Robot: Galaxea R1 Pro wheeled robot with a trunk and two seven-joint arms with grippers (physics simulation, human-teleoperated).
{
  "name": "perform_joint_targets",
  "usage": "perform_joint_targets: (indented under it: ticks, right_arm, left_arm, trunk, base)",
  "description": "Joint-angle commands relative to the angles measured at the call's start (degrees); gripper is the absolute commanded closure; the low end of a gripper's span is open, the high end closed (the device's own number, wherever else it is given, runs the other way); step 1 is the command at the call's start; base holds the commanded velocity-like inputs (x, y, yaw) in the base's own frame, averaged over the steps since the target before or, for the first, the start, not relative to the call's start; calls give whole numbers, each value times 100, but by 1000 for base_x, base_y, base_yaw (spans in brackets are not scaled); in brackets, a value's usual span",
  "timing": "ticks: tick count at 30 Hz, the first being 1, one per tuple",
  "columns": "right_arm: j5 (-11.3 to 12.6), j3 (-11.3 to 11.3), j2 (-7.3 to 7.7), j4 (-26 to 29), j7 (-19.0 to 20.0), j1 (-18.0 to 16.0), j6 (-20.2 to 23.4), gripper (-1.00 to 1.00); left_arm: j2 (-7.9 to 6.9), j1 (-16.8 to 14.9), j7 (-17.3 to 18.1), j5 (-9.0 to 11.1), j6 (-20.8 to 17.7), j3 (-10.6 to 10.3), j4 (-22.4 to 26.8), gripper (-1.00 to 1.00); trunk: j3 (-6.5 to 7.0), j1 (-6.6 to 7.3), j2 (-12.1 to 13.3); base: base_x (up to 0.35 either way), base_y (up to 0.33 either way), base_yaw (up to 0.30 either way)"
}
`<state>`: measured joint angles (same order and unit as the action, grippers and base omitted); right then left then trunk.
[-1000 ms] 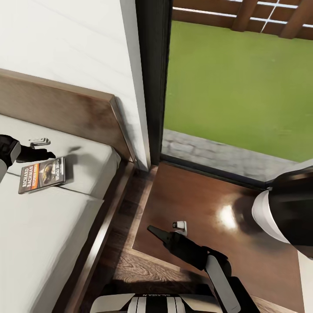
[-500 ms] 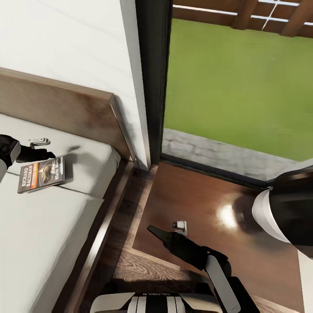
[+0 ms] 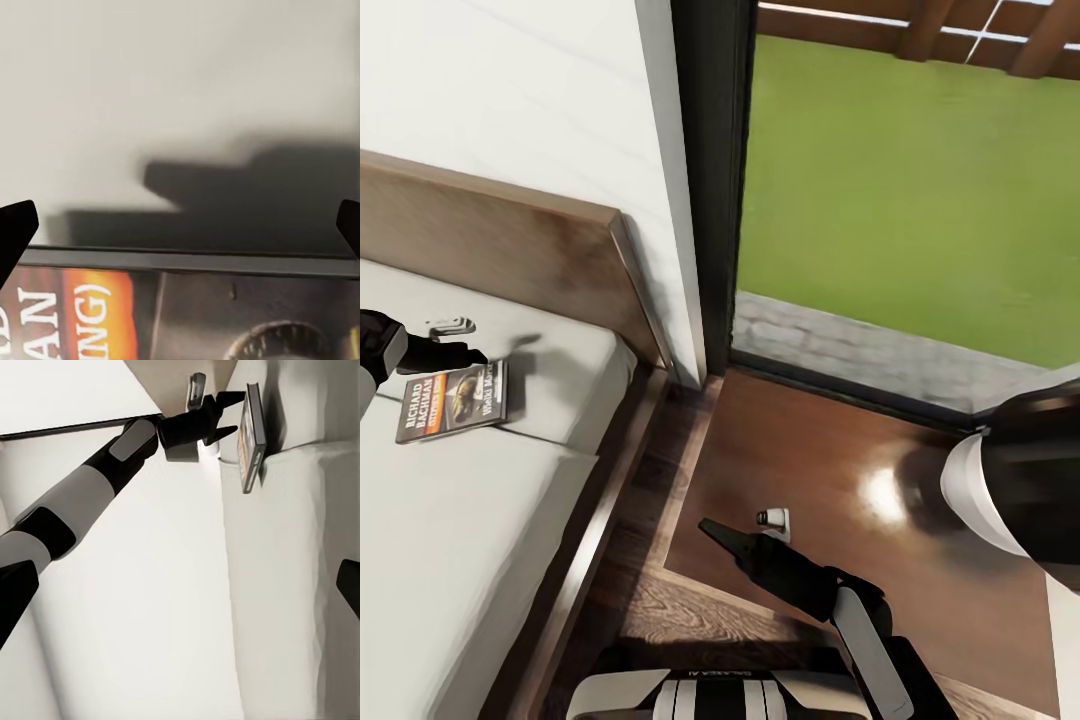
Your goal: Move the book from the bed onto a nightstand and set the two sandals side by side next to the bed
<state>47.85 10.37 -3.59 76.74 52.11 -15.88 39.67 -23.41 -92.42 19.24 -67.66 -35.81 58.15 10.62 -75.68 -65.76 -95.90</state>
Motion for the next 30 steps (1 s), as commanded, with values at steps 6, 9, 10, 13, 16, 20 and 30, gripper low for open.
perform_joint_targets:
  ticks: [6,9,10,13,16,20,30]
  right_arm:
    - [29,0,-1,-1,0,-2,39,-100]
    - [26,0,-1,-1,0,-2,40,-100]
    - [25,0,-1,-1,0,-2,40,-100]
    - [24,-1,-1,-1,0,-2,40,-100]
    - [21,-1,-1,-1,1,-2,42,-100]
    - [17,-3,-1,-1,1,-2,46,-100]
    - [14,-3,-1,-1,1,-2,49,-100]
  left_arm:
    - [-4,-4,45,-63,-14,38,10,-100]
    - [-5,-4,45,-63,-14,37,11,-100]
    - [-5,-4,45,-63,-14,38,13,-100]
    - [-5,-4,45,-63,-14,36,11,-100]
    - [-6,-4,45,-63,-14,36,14,-100]
    - [-6,-4,46,-63,-12,36,13,-100]
    - [-2,-4,71,-57,93,33,11,-100]
  trunk:
    - [-9,0,-1]
    - [-9,0,-1]
    - [-10,0,-1]
    - [-10,0,-1]
    - [-10,0,-1]
    - [-10,0,-1]
    - [-10,0,-1]
  base:
    - [0,0,0]
    - [0,0,0]
    - [0,0,0]
    - [0,0,0]
    - [0,0,0]
    - [0,0,0]
    - [0,0,0]
